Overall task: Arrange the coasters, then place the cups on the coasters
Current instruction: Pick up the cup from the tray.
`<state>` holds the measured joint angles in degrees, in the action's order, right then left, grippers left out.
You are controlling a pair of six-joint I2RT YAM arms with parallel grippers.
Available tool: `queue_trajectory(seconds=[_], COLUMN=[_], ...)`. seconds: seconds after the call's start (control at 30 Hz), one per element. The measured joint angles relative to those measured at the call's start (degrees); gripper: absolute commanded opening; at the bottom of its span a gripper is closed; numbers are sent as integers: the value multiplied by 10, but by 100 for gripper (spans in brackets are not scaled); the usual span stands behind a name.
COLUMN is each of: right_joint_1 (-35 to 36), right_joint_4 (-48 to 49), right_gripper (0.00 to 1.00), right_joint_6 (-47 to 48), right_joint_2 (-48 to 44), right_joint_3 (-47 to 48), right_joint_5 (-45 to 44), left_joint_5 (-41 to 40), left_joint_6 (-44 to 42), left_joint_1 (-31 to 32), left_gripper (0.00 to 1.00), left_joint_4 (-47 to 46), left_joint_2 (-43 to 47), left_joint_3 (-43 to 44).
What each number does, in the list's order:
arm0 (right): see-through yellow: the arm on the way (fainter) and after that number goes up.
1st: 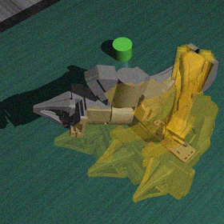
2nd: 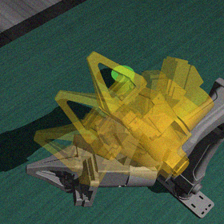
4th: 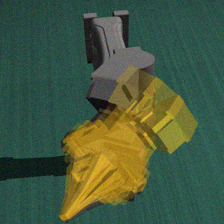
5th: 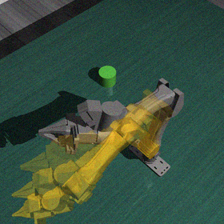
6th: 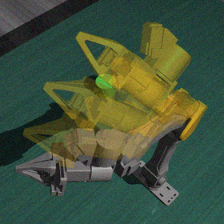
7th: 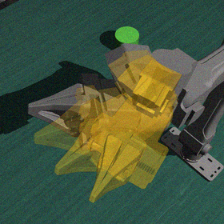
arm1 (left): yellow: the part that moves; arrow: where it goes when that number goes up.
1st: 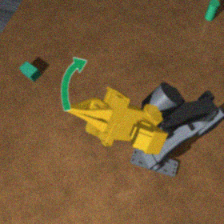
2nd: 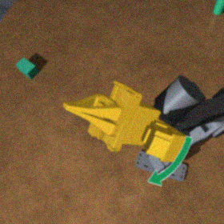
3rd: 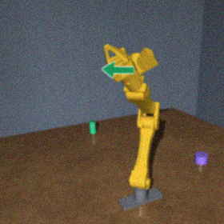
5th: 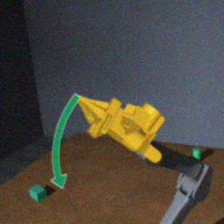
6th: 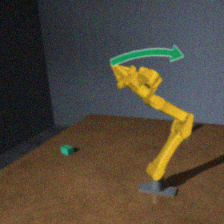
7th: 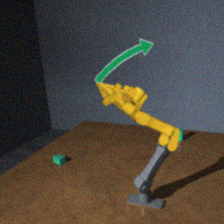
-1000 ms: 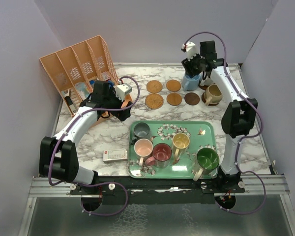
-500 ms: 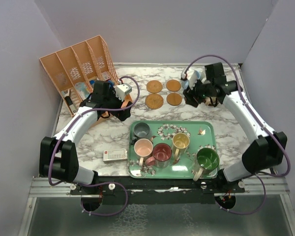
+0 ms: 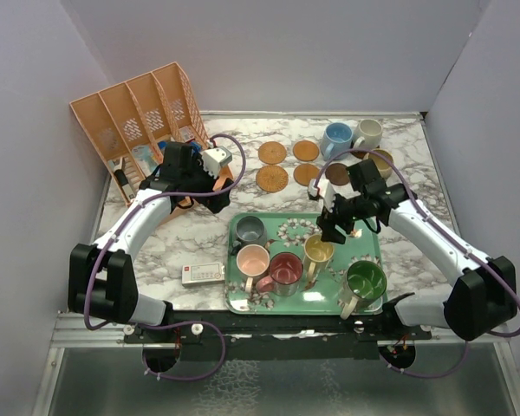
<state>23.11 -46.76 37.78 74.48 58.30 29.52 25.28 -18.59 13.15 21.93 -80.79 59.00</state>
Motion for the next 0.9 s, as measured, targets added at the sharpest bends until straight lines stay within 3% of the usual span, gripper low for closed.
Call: queue_trajectory(seconds=[0.2, 0.43, 0.9], right_joint_1=[12, 22, 34], right_joint_4=[14, 36, 45], right_gripper=[65, 48, 24], right_joint_6=[1, -6, -32], right_joint_2=[5, 32, 60], right_joint_3=[-29, -31, -31], right_joint_5=[-15, -25, -42], left_joint_5=[0, 0, 0], left_joint_6=[-2, -4, -5], left_joint_1=[0, 0, 0], left_gripper=[99, 99, 99], left_joint_4=[-1, -3, -5], left_joint_2=[2, 2, 2], left_joint_3=[-3, -6, -6])
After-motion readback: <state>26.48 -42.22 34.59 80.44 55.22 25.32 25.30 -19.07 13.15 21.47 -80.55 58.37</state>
